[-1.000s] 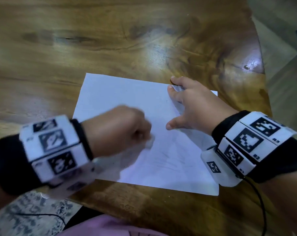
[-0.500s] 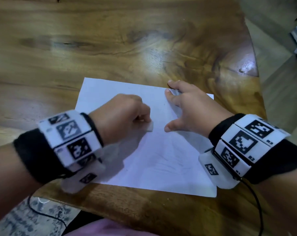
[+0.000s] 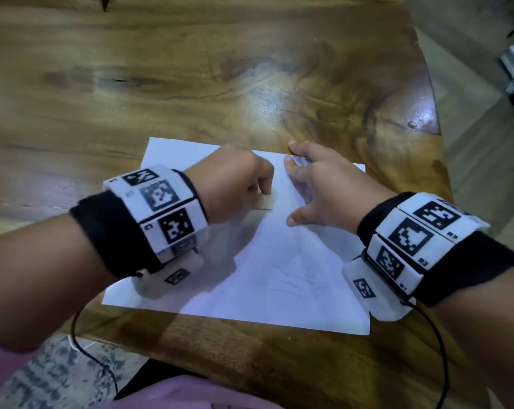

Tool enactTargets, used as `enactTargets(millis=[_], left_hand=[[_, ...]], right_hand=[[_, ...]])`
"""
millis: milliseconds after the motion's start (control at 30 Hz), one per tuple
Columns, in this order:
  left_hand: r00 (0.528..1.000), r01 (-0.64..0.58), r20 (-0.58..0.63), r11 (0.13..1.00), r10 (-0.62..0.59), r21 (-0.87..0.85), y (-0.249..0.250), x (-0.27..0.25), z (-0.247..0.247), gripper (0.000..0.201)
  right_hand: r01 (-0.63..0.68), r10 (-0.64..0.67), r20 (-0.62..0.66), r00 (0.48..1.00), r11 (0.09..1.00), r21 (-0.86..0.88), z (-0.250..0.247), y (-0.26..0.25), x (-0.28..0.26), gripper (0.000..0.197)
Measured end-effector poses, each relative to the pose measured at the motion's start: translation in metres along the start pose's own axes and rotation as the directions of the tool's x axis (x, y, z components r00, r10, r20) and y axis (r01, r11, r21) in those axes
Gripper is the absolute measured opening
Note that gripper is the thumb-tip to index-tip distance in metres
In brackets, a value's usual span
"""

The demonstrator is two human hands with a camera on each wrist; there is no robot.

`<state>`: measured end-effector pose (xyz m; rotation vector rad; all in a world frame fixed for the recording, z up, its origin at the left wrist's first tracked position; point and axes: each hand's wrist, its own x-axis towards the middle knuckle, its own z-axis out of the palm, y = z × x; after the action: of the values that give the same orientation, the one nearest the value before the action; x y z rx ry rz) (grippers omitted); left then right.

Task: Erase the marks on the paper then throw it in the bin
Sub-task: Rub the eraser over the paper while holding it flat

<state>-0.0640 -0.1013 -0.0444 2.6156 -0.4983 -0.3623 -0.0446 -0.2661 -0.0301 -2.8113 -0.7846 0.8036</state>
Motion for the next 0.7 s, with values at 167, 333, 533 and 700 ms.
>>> enactTargets(millis=[167,333,533,700], left_hand=[[0.985,-0.108,0.121,0.988,0.121,-0.114,0.011,-0.053,0.016,0.008],[0.948,-0.060,0.305,0.991,0.094,-0.120,0.004,-0.084,0.023,0.015],[0.999,-0.037,0.022,0.999,0.038,-0.037,0.007,-0.016,0.000,0.005],[0.999,-0.037,0.020,0.999,0.038,-0.039,0.012,-0.018,0.009,0.008]], right_hand=[[0.001,-0.001,0.007,1.000,1.000,0.021,0.000,0.002,0.000,0.094],[0.001,-0.001,0.013,1.000,1.000,0.023,-0.001,0.001,-0.001,0.094],[-0.005,0.005,-0.003,1.000,0.999,0.049,0.002,0.003,0.001,0.091],[0.008,-0.008,-0.009,1.000,0.999,0.041,0.001,0.004,0.002,0.090]])
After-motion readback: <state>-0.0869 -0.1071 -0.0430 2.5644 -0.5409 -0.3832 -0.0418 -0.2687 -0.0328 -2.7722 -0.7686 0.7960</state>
